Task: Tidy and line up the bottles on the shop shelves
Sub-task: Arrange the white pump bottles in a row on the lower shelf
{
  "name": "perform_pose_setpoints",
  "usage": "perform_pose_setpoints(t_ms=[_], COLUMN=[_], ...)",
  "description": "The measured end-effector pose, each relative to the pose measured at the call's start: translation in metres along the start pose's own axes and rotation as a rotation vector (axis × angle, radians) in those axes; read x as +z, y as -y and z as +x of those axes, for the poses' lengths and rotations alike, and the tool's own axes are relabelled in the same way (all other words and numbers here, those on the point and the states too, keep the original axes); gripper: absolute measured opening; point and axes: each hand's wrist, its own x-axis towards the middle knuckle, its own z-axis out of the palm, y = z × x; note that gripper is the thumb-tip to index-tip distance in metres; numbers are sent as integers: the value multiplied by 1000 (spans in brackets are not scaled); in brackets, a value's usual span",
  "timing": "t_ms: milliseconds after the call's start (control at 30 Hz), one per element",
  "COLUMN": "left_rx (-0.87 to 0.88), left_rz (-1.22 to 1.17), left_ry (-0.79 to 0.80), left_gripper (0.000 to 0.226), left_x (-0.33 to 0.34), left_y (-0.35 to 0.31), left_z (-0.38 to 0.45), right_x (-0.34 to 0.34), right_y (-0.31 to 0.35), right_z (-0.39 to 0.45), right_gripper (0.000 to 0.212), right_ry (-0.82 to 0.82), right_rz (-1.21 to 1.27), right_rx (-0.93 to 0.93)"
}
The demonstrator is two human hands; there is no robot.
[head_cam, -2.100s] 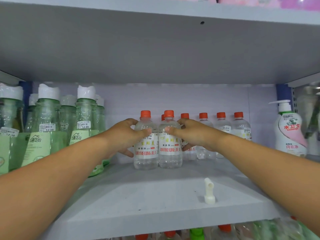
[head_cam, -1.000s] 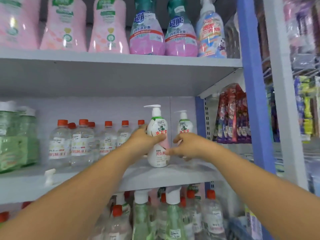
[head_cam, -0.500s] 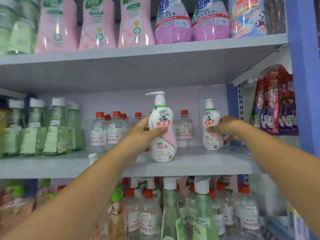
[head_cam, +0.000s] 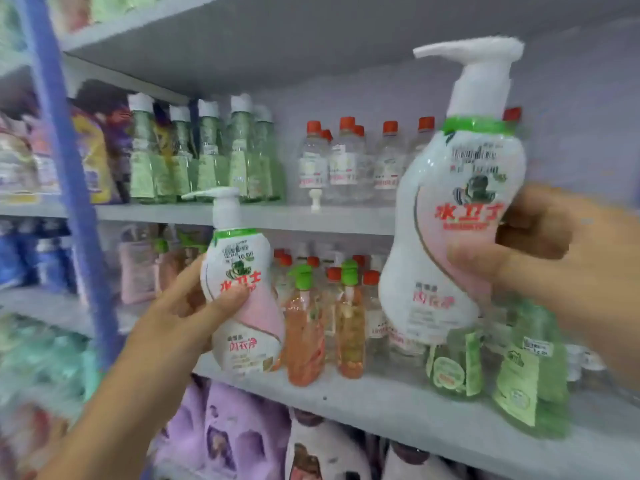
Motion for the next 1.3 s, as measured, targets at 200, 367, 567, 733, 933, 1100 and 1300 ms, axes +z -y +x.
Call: perform_pose_setpoints(t_ms=[200, 367, 567, 733, 933, 1100, 1300], left_rx=[-115, -96, -90, -121, -163, -80, -65], left_rz=[52, 84, 73, 17, 8, 288, 359], left_ry=[-165, -160, -57, 56, 292, 440, 506], left_gripper=[75, 58, 57, 45, 52, 55, 57], left_x=[-55, -77, -85, -85, -70, -55, -66], left_y=[64, 110, 172, 214, 244, 255, 254], left_z=[-21, 4, 65, 114, 165, 183, 175], right_x=[97, 149, 184, 211, 217, 222, 231], right_y=[-66, -109, -146, -170, -193, -209, -206], right_z=[-33, -36, -32, -21, -3, -3, -5], right_gripper=[58, 52, 34, 25, 14, 33, 54], right_ry=[128, 66, -235, -501, -634, -722, -771], right_rz=[175, 153, -70, -339, -554, -721, -628], right_rx=[222, 406, 522, 583, 702, 761, 772])
